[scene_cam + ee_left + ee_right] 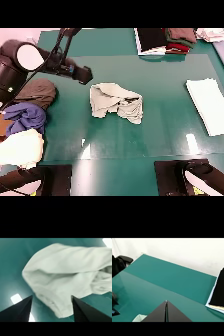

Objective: Fold the shirts.

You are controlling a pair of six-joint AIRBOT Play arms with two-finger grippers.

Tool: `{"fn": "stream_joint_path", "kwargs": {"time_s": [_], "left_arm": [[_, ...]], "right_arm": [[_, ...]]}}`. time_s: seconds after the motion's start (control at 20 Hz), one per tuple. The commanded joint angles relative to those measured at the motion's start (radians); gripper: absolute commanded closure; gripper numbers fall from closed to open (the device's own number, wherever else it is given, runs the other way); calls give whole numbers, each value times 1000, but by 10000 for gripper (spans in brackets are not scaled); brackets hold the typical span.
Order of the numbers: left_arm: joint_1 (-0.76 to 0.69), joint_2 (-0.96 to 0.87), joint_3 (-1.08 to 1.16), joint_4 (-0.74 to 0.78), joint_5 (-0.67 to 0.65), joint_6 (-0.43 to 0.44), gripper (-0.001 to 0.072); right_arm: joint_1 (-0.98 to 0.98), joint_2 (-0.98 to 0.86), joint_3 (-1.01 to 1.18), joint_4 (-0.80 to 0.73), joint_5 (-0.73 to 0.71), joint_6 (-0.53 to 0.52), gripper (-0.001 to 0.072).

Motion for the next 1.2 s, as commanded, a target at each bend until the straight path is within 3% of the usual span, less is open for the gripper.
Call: {"fn": "stream_joint_path", "kwargs": {"time_s": [0.0, 0.25, 0.5, 0.75, 0.85, 0.95, 1.05, 1.15], "left_arm": [[154, -2, -210, -114, 52, -50, 138], [186, -74, -492, -385, 261, 19, 139], [187, -212, -473, -656, 393, 158, 140], [186, -262, -393, -719, 414, 194, 143], [187, -269, -388, -719, 421, 197, 290], [187, -276, -388, -716, 426, 198, 293], [187, -276, -387, -715, 444, 199, 676], [189, -274, -369, -707, 443, 198, 683]], "right_arm": [[0, 9, -29, 3, -27, 0, 690], [0, -52, -29, 11, -6, 1, 690], [0, -89, -30, 11, 45, 2, 690], [0, -89, -66, 11, 63, 2, 690], [0, -86, -121, 10, 63, 34, 689], [0, -82, -193, 10, 56, 35, 690], [-18, -63, -284, 11, 34, 36, 690], [-73, -31, -381, 11, 46, 56, 690]]}}
